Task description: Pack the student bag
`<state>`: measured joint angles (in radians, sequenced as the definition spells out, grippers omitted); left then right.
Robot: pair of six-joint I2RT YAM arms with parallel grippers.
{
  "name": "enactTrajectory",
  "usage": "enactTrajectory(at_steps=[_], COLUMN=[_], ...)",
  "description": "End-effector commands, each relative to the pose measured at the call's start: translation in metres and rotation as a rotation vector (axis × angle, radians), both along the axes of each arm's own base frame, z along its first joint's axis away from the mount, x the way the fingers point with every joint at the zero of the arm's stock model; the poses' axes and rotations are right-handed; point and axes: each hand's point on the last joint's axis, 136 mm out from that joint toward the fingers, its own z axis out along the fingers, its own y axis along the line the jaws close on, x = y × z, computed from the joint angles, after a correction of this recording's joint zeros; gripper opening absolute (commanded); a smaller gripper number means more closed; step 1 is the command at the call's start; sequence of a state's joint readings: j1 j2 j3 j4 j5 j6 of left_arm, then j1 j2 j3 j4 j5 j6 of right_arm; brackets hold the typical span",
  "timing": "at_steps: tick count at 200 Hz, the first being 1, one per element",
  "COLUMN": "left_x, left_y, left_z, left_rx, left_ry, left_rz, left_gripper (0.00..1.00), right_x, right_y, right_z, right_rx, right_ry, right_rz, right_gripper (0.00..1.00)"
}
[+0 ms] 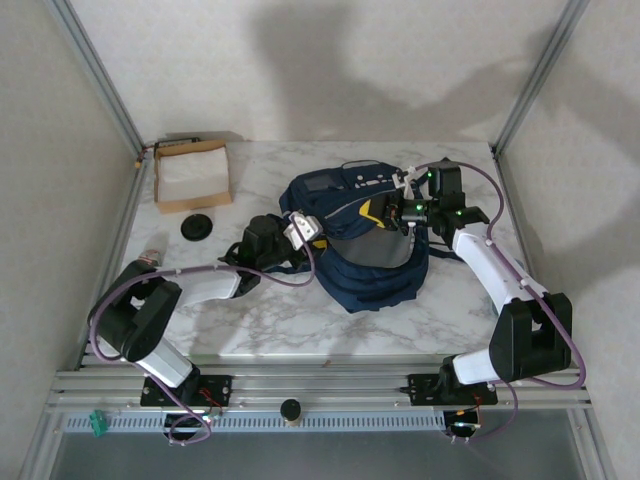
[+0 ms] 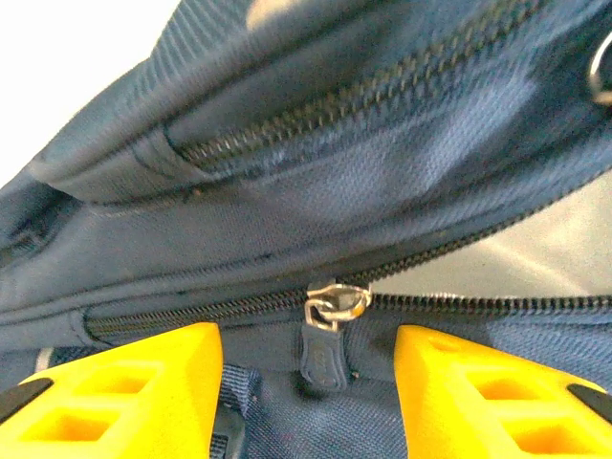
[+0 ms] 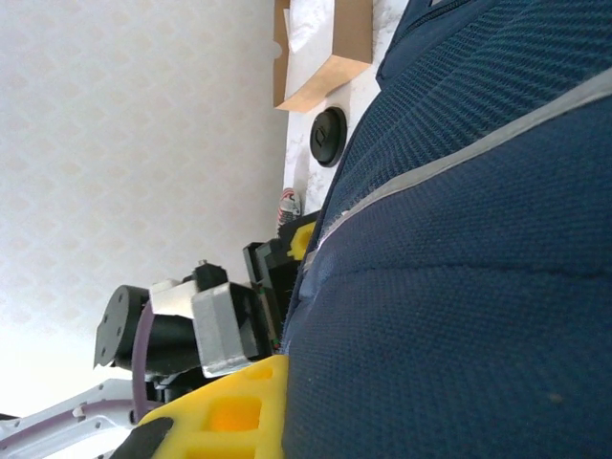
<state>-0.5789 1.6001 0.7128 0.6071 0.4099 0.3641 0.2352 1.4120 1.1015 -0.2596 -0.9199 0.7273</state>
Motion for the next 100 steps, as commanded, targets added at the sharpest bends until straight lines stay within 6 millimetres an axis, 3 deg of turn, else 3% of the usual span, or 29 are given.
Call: enactTrajectory(at_steps=[1, 100], left_x=[0.003, 0.011], left_y=[-0.004, -0.006], left_z=[-0.005, 0.009], left_rx=[0.008, -0.070], left_ry=[0.024, 0.026], left_rz=[-0.021, -0.014], left_gripper=[0.49, 0.37], right_x=[0.000, 0.001], right_y=[0.006, 0.006], right_z=[0.054, 0.051], right_rx=[0.075, 0.072], right_ry=[-0.196, -0.191], right_rz=[0.083, 0.074], right_gripper=[0.00, 0.00])
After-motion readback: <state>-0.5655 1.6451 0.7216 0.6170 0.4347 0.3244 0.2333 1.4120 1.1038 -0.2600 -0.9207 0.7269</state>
